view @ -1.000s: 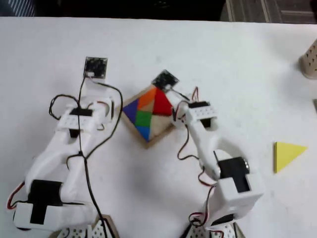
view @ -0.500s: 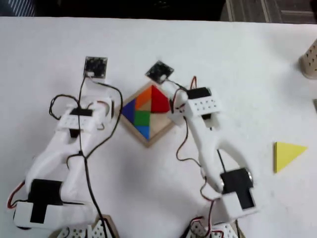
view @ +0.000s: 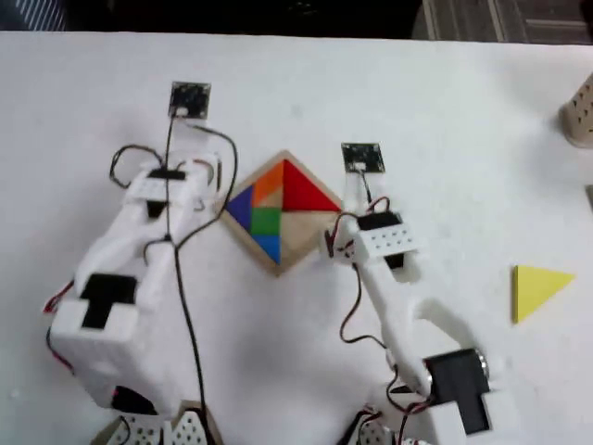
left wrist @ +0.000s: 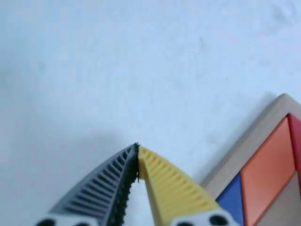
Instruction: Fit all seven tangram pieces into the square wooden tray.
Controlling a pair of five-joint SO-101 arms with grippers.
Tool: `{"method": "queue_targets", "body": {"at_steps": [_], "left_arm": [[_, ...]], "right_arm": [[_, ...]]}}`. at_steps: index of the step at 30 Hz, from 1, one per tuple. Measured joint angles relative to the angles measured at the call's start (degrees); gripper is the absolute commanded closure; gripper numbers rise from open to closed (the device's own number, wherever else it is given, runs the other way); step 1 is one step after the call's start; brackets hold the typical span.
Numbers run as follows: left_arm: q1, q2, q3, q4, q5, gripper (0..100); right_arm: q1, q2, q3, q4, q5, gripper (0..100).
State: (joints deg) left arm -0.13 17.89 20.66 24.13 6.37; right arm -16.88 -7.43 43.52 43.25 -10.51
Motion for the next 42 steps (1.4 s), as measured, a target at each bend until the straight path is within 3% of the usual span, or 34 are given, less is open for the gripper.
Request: {"method": "queue_targets", "body": {"at_steps": [8, 11, 17, 27, 33, 42], "left_arm": [[5.8, 17.49, -17.23, 0.26, -0.18, 98], [6.24, 20.31, -21.27, 3.96, -2.46, 98], [7.03, 23.12, -24.7, 7.47, -13.19, 98], [7.03, 21.27, -24.97, 11.16, -15.12, 98], [8.09, 13.01, -17.58, 20.75, -15.38, 98], [14.51, -2.29, 2.37, 16.62, -15.38, 98]], "right_arm": [[2.46, 7.3, -3.96, -1.67, -1.23, 97.4], [5.19, 8.18, -5.8, -0.79, -1.23, 97.4], [5.27, 9.32, -6.42, -0.79, -1.23, 97.4], [5.54, 14.59, -11.25, 0.09, -1.23, 97.4], [5.71, 18.46, -17.14, 4.48, -1.23, 97.4], [6.15, 18.81, -17.93, 4.57, -1.41, 97.4]]}}
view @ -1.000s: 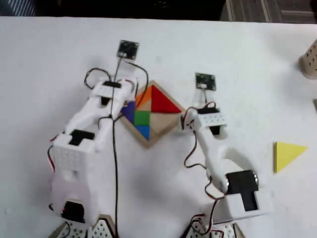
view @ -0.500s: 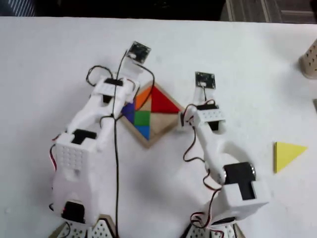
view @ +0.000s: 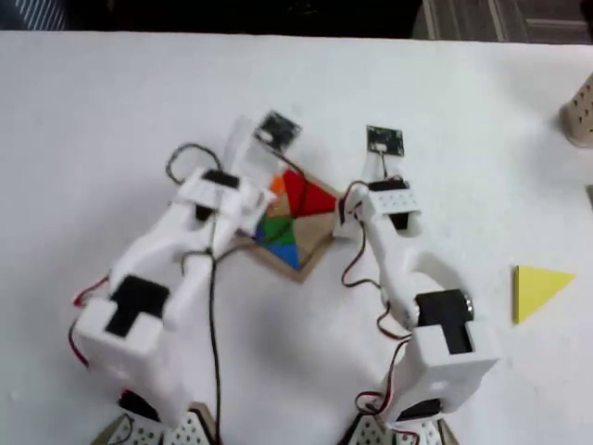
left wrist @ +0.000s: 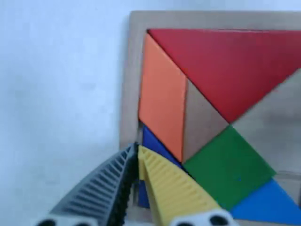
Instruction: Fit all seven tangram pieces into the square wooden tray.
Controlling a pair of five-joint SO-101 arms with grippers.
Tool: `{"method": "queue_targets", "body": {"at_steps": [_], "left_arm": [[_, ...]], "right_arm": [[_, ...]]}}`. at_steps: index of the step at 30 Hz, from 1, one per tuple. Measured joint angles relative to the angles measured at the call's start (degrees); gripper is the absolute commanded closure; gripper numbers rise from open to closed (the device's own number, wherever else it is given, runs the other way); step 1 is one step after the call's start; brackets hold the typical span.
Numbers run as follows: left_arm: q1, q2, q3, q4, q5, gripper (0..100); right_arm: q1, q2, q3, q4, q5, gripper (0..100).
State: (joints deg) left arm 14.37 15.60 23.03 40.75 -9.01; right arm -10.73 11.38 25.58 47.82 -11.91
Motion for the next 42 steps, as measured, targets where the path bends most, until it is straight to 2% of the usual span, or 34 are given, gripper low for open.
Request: {"method": "queue_targets", "body": {"at_steps": [10, 17, 19, 24, 26, 29, 38, 42], "left_arm": [[7.3, -17.58, 23.12, -8.35, 0.0, 98], [5.8, -27.52, 32.44, -16.53, 0.53, 98], [3.34, -28.57, 33.67, -21.54, 3.6, 98], [-2.55, -27.87, 34.55, -36.13, 16.53, 98], [-4.66, -26.11, 34.29, -39.38, 21.01, 98], [-7.21, -22.68, 32.26, -39.82, 24.35, 98], [-8.09, -13.45, 20.4, -26.73, 25.23, 98], [-8.62, -12.66, 18.81, -24.53, 25.23, 98]], "right_arm": [[0.0, 0.26, 0.0, -3.08, 0.0, 97.4], [0.0, 0.44, 0.0, -4.22, 0.0, 97.5], [0.0, 0.44, 0.0, -3.69, 0.0, 97.5], [-0.09, 0.53, 0.0, -4.31, 0.0, 97.5], [-0.09, 1.67, -0.18, -5.8, 0.0, 97.4], [-0.09, 3.96, -3.34, -5.71, 1.23, 97.4], [-0.09, 13.19, -18.46, -2.02, 18.73, 97.4], [-1.23, 17.41, -24.88, -2.02, 26.55, 97.4]]}}
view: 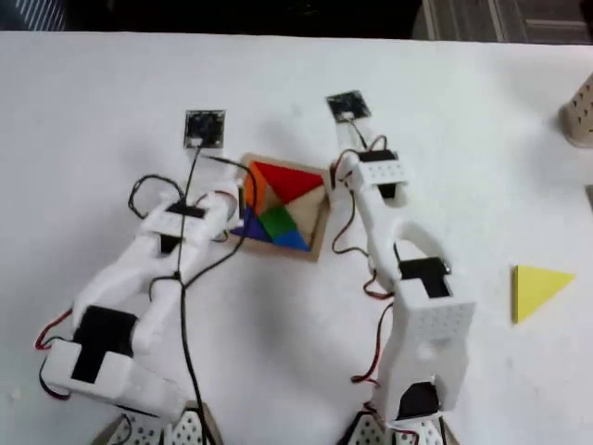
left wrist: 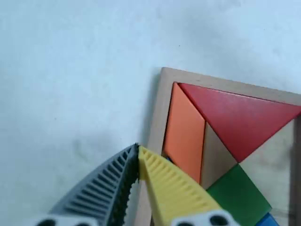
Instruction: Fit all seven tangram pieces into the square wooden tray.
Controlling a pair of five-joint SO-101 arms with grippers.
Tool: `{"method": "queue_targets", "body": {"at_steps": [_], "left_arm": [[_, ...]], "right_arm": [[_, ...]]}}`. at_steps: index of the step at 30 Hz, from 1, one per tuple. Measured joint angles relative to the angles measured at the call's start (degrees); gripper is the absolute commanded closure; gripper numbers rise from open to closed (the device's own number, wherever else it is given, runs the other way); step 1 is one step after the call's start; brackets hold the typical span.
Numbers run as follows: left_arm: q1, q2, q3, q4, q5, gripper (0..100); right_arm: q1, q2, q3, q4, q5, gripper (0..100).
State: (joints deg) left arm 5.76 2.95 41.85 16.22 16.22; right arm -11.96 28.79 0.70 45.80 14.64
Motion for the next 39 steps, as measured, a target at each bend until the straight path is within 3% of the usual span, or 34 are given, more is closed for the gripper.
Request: {"method": "queue_targets", "body": {"at_steps": [5, 10, 14, 19, 22, 25, 31, 39], "left_arm": [[-4.13, 0.0, -2.2, 0.0, 0.26, 98], [-7.38, 0.35, -3.08, 0.0, 0.44, 98], [-7.74, 0.35, -3.08, -0.09, 0.53, 98], [-8.09, 0.35, -3.08, -1.49, 0.53, 98], [-9.49, 0.35, -3.08, -1.58, 0.53, 98], [-10.55, 0.35, -3.08, -1.58, 0.53, 98], [-10.73, 0.35, -3.08, -1.58, 0.53, 98], [-10.73, 0.35, -3.08, -1.58, 0.53, 98]], "right_arm": [[-2.2, 1.05, -2.11, 0.26, 5.36, 98.2], [-2.73, -3.43, -1.05, 7.21, 5.01, 98.1], [-4.48, -12.92, 8.0, 5.63, 1.05, 98.1], [-9.85, -23.21, 21.89, -4.48, -9.23, 98.1], [-11.16, -22.77, 25.23, -12.4, -16.18, 98.1], [-11.6, -18.02, 24.0, -16.09, -18.37, 98.1], [-12.04, -8.53, 13.98, -8.62, -18.99, 98.1], [-16.88, -7.65, 8.62, 2.37, -19.08, 98.1]]}}
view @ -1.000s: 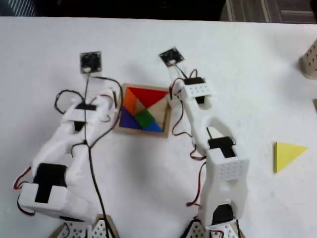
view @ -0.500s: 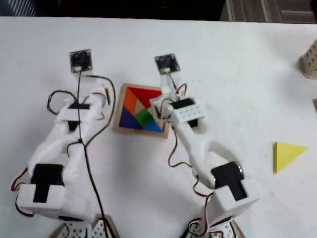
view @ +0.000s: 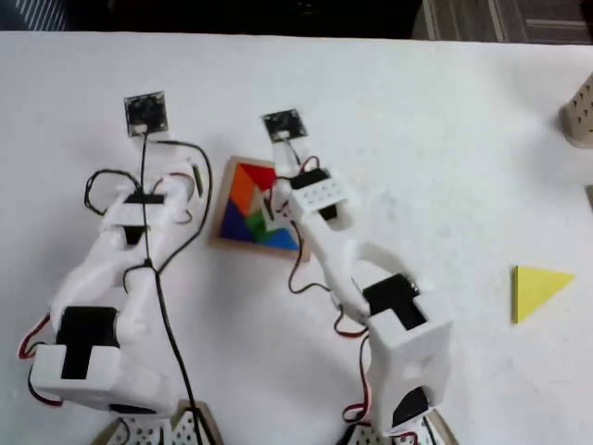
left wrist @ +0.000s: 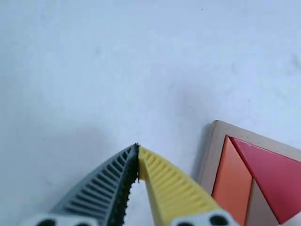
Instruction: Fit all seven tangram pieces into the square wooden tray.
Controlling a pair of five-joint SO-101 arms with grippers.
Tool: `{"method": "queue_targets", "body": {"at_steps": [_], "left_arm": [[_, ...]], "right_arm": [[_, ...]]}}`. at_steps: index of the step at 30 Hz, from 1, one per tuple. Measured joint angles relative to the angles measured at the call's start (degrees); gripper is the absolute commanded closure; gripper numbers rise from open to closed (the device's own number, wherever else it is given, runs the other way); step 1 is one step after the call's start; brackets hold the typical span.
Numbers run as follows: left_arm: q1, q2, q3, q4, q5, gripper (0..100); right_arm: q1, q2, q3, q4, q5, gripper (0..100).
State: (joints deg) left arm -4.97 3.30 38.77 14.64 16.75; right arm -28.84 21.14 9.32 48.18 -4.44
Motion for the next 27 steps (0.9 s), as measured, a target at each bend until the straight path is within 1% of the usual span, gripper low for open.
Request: {"method": "queue_targets", "body": {"at_steps": [4, 8, 11, 13, 15, 25, 27], "left_arm": [[0.0, 0.0, 0.0, 0.0, 0.0, 98], [0.0, 0.0, 0.0, 0.0, 0.0, 98], [0.0, 0.0, 0.0, 0.0, 0.0, 98], [0.0, 0.0, 0.0, 0.0, 0.0, 98], [0.0, 0.0, 0.0, 0.0, 0.0, 98], [0.0, 0.0, 0.0, 0.0, 0.0, 98], [0.0, 0.0, 0.0, 0.0, 0.0, 98]], "right_arm": [[1.41, -2.64, 0.0, 2.81, 0.0, 98.1], [6.95, -5.71, 0.0, 4.66, -0.26, 96.6], [10.11, -5.89, 0.0, 4.75, -4.57, 87.4], [10.73, -5.36, 0.0, 4.75, -6.95, 81.3], [10.55, -3.87, -0.35, 4.75, -8.0, 77.7], [7.38, 2.02, -5.19, 4.84, -8.7, 77.3], [7.21, 4.13, -6.24, 4.84, -8.7, 80.7]]}}
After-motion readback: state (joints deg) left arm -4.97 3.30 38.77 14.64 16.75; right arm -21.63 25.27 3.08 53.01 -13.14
